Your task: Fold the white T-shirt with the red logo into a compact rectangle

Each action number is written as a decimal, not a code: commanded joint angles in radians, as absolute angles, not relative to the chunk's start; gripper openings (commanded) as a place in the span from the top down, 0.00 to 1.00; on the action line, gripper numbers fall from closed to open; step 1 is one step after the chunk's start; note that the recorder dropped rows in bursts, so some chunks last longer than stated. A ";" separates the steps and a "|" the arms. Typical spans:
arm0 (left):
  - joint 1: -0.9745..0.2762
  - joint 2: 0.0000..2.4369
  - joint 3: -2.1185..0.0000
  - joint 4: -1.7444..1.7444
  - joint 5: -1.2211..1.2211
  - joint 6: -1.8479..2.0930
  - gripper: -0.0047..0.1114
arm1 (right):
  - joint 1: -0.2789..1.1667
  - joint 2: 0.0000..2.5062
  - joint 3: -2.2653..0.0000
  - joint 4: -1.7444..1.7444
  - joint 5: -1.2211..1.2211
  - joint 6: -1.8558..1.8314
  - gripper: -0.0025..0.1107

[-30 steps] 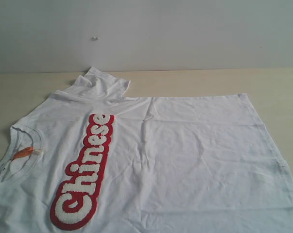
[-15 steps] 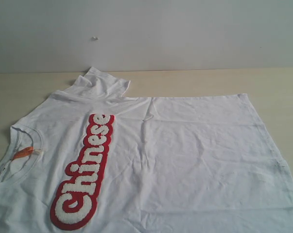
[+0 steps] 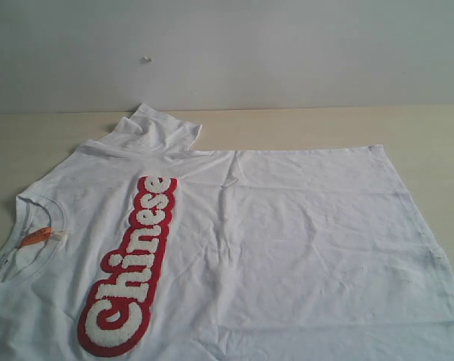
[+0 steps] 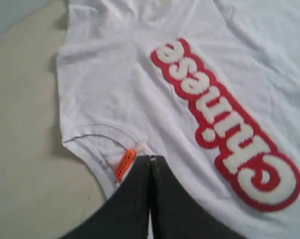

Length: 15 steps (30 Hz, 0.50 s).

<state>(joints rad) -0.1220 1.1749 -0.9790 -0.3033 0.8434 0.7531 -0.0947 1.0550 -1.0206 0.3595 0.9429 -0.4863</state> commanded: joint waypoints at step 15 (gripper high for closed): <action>-0.130 1.574 -0.989 0.145 0.886 1.257 0.09 | -0.093 1.455 -1.024 0.334 0.956 -0.893 0.98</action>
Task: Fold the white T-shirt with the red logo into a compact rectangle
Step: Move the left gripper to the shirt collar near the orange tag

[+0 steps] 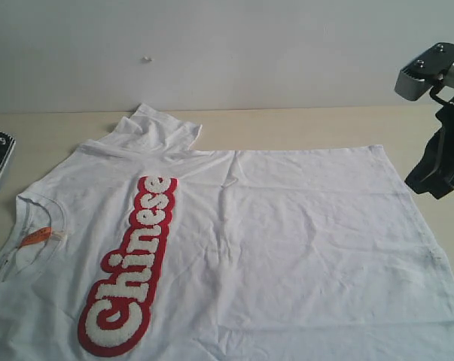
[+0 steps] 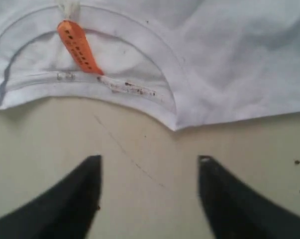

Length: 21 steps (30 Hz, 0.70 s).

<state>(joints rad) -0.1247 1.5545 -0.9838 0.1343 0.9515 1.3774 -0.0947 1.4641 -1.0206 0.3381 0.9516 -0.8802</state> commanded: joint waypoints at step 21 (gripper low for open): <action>-0.136 1.615 -1.019 0.052 0.845 1.617 0.06 | -0.093 1.451 -1.024 0.334 0.933 -0.893 0.98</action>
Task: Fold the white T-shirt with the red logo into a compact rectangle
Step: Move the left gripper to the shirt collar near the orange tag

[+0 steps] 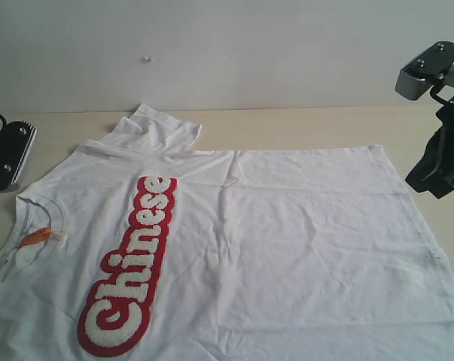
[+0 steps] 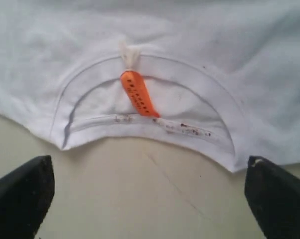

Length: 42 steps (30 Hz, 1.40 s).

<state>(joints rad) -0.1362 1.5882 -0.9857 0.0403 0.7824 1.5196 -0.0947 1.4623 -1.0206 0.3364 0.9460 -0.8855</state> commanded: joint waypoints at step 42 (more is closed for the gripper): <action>-0.009 1.994 -1.127 -0.059 0.728 1.771 0.06 | -0.093 1.502 -1.016 0.296 0.868 -1.057 0.98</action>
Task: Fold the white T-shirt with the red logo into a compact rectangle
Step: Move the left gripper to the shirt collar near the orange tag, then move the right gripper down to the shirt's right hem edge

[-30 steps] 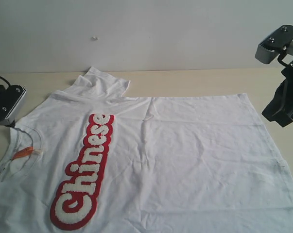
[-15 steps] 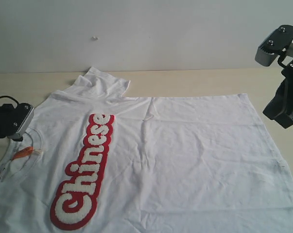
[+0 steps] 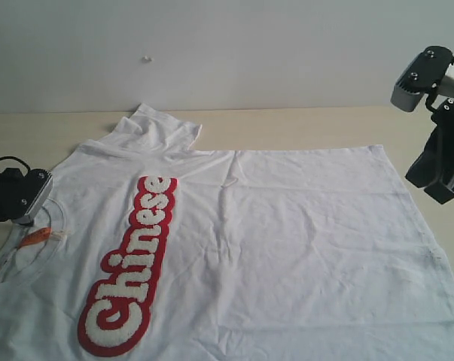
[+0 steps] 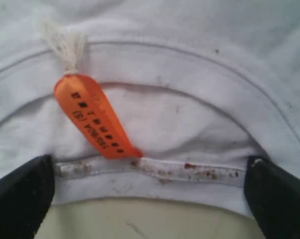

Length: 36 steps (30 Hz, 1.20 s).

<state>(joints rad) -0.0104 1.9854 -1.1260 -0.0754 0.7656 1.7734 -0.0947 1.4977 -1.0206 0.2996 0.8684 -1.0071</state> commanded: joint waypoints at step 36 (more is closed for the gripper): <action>-0.009 2.069 -1.116 -0.056 0.648 1.707 0.06 | -0.093 1.502 -0.944 0.010 0.792 -1.024 0.95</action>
<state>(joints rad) -0.0104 2.0156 -1.1320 -0.0605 0.7663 1.7091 -0.0947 1.5024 -0.9483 0.0751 0.8049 -1.0810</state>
